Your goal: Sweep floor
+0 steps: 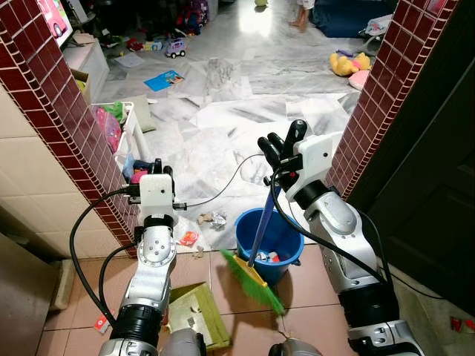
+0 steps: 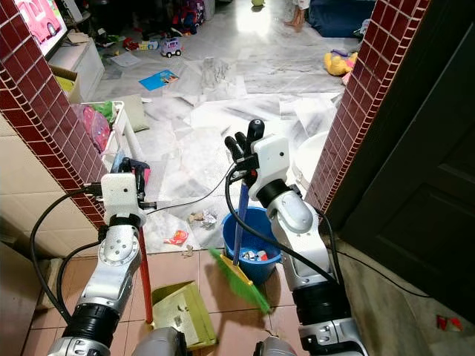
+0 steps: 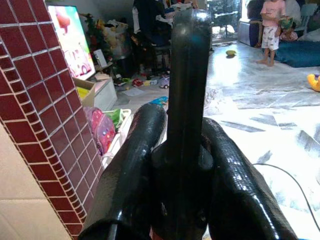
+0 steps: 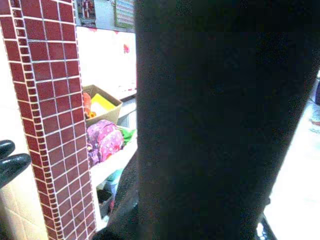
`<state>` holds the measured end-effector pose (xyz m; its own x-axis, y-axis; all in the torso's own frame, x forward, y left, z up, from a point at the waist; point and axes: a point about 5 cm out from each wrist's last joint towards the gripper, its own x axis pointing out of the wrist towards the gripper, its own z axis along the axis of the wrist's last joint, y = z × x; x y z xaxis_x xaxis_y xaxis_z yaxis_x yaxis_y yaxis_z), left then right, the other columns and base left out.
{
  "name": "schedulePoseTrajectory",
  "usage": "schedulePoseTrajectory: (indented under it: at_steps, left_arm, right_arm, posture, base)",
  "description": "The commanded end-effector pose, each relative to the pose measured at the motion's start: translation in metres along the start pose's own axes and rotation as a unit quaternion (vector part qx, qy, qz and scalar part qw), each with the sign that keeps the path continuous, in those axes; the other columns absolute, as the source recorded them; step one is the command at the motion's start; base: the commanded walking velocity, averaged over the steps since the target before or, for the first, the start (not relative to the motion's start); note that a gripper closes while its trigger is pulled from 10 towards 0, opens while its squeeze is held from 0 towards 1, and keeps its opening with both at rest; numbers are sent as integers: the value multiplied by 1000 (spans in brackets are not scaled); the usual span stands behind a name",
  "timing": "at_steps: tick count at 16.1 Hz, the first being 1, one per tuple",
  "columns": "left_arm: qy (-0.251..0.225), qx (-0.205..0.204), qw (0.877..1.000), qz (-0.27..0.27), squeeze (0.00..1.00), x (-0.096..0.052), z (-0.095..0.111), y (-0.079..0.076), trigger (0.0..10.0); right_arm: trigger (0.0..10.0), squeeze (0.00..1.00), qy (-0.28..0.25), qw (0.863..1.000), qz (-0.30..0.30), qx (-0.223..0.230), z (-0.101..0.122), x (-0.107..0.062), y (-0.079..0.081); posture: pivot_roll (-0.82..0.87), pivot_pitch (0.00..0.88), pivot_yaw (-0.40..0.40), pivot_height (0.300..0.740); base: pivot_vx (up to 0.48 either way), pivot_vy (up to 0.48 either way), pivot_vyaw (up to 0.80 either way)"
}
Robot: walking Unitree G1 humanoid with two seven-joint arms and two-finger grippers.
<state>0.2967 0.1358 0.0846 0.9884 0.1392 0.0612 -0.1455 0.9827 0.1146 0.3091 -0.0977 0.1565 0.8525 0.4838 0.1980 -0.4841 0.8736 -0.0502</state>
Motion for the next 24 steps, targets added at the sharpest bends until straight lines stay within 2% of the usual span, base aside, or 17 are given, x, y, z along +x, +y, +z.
schedulePoseTrajectory:
  at_steps: [1,3,4,6,7,8,11,13,15,17,20,22,24]
  left_arm:
    - [-11,-5,1000,-4,0,5,8,-1,10000]
    - [-11,-5,1000,-4,0,5,8,-1,10000]
    - [-11,-9,1000,-7,0,6,9,-2,10000]
    - [-11,-13,1000,-13,0,6,9,-3,10000]
    - [-10,-15,1000,-17,0,6,8,-4,10000]
    - [-6,-17,999,-28,0,5,8,-7,10000]
    - [-6,-16,999,-30,0,6,7,-7,10000]
    - [-2,-14,1000,-26,0,6,6,-6,10000]
    - [3,-2,1000,-7,0,5,3,1,10000]
    - [21,-1,1000,13,0,4,-4,12,10000]
    - [27,-5,999,16,0,2,-6,14,10000]
    - [26,-5,1000,12,0,2,-5,12,10000]
    - [25,-5,1000,12,0,2,-5,12,10000]
  right_arm:
    - [10000,0,-15,999,0,-30,12,6,0]
    - [10000,0,0,1000,5,-31,11,8,7]
    - [10000,0,4,1000,12,-7,13,9,15]
    - [10000,0,20,999,46,6,11,7,29]
    - [10000,0,28,998,65,-2,8,4,32]
    - [10000,0,67,993,78,-58,-6,-5,27]
    - [10000,0,86,992,0,-93,-14,-16,0]
    - [10000,0,98,993,-10,-67,-19,-19,0]
    - [10000,0,98,994,9,-41,-22,-17,8]
    - [10000,0,93,994,53,-21,-23,-15,21]
    - [10000,0,74,990,116,34,-19,-8,38]
    - [10000,0,50,991,116,34,-14,0,40]
    - [10000,0,30,997,72,-1,-9,4,31]
  posture:
    - [-40,0,35,740]
    - [-41,0,35,740]
    - [-43,0,33,740]
    - [-49,0,33,740]
    - [-51,0,34,740]
    - [-50,0,35,740]
    - [-54,0,39,740]
    - [-54,0,43,740]
    - [-47,0,44,740]
    - [-39,0,45,740]
    - [-30,0,45,740]
    - [-26,0,45,740]
    - [-22,0,45,740]
  base:
    - [0,0,0]
    - [0,0,0]
    - [0,0,0]
    - [0,0,0]
    - [0,0,0]
    - [0,0,0]
    - [0,0,0]
    - [0,0,0]
    - [0,0,0]
    - [0,0,0]
    - [0,0,0]
    - [0,0,0]
    - [0,0,0]
